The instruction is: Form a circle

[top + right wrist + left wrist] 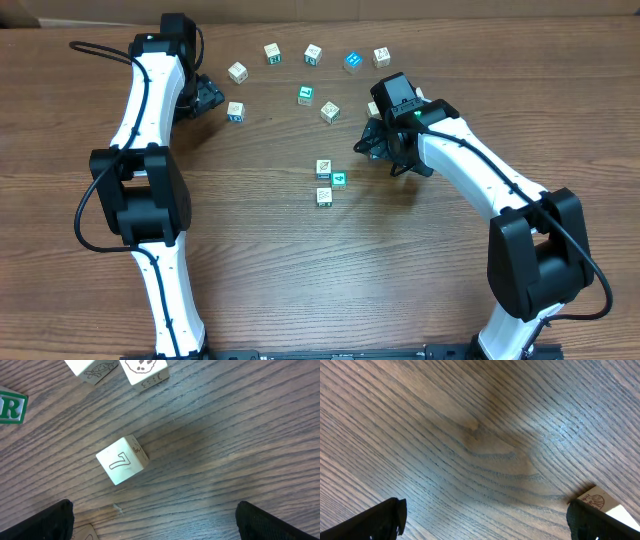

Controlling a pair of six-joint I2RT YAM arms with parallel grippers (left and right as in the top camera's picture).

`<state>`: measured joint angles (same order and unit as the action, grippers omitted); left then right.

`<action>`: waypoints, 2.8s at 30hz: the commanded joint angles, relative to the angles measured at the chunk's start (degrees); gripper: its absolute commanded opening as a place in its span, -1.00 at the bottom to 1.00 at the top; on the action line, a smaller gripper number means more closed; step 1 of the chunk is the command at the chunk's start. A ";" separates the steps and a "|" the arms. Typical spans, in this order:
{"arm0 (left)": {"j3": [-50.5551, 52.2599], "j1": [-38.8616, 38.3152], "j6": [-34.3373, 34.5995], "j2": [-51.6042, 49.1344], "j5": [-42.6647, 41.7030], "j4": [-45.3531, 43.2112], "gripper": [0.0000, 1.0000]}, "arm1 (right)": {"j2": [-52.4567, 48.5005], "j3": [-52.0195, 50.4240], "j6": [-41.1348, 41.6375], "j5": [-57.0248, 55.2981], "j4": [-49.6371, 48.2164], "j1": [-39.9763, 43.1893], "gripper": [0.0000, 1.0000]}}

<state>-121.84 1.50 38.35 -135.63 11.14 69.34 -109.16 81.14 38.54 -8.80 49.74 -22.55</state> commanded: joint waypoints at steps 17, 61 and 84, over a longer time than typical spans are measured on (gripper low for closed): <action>0.17 -0.44 -1.09 2.03 -0.24 -0.02 0.99 | 1.49 0.94 -0.02 -0.17 -0.13 0.02 1.00; 0.17 -0.44 -1.09 2.03 -0.24 0.00 0.99 | 1.49 0.94 -0.02 -0.17 -0.92 0.02 1.00; 0.17 -0.44 -1.09 2.03 -0.24 -0.02 0.99 | 1.49 0.94 -0.02 -0.11 -3.43 0.02 1.00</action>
<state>-121.84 1.50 38.35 -135.63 11.14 69.34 -109.16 81.14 38.57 -8.80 47.44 -22.52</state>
